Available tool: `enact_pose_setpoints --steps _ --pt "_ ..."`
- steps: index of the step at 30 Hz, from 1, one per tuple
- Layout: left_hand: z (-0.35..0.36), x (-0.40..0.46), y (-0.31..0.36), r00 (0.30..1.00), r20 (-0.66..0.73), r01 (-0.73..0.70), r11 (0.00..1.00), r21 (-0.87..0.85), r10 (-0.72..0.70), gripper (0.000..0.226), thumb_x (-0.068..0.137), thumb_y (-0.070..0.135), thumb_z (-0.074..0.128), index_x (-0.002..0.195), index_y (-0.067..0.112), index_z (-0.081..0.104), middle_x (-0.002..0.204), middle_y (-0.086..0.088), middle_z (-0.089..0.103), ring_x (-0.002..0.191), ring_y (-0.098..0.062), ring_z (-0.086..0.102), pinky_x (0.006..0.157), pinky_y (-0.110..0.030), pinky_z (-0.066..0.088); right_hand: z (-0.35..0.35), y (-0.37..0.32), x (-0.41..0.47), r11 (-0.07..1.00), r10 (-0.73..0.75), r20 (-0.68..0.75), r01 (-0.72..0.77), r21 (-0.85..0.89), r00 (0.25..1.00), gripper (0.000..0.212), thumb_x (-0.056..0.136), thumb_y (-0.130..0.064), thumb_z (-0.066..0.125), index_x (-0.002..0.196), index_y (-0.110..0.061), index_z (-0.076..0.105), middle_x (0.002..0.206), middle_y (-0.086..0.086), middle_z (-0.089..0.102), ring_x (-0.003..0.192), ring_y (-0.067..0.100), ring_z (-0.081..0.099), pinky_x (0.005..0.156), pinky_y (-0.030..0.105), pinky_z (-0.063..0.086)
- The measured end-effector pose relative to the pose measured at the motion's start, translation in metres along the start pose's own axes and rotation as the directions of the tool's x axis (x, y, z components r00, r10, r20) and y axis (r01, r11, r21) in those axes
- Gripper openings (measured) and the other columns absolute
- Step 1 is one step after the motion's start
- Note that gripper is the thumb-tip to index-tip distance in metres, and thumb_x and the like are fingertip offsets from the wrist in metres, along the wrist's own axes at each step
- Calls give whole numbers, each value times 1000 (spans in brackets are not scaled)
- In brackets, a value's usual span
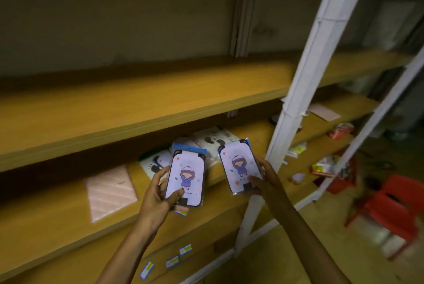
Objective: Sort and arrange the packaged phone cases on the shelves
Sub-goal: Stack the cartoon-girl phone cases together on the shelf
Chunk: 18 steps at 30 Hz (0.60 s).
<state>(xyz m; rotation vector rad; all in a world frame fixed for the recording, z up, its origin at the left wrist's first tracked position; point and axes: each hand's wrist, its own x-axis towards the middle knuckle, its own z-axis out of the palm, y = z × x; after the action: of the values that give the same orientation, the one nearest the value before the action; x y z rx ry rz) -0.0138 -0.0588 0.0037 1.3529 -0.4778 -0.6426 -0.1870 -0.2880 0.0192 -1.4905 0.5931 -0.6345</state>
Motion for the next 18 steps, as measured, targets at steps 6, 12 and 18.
enact_pose_setpoints --steps 6,12,18 --pt "94 8 -9 986 167 2 1000 23 -6 68 81 -5 67 136 26 42 119 -1 69 97 -26 71 56 -48 60 -98 -3 -37 1000 17 -179 -13 26 984 52 90 4 56 137 -14 43 125 7 58 109 32 62 68 50 60" --pt "202 10 -27 969 245 17 1000 25 -23 65 81 -4 68 131 30 45 114 -1 72 96 -27 71 56 -49 60 -210 2 -56 1000 -10 -280 5 -21 960 48 90 3 56 134 -16 46 127 9 57 108 26 62 70 43 61" --pt "307 19 -38 969 247 -13 999 47 1 61 80 -4 70 121 37 51 114 2 71 100 -21 70 58 -46 61 -318 10 -58 1000 -25 -300 29 10 954 49 91 1 56 132 -24 49 129 5 58 108 27 65 74 51 59"
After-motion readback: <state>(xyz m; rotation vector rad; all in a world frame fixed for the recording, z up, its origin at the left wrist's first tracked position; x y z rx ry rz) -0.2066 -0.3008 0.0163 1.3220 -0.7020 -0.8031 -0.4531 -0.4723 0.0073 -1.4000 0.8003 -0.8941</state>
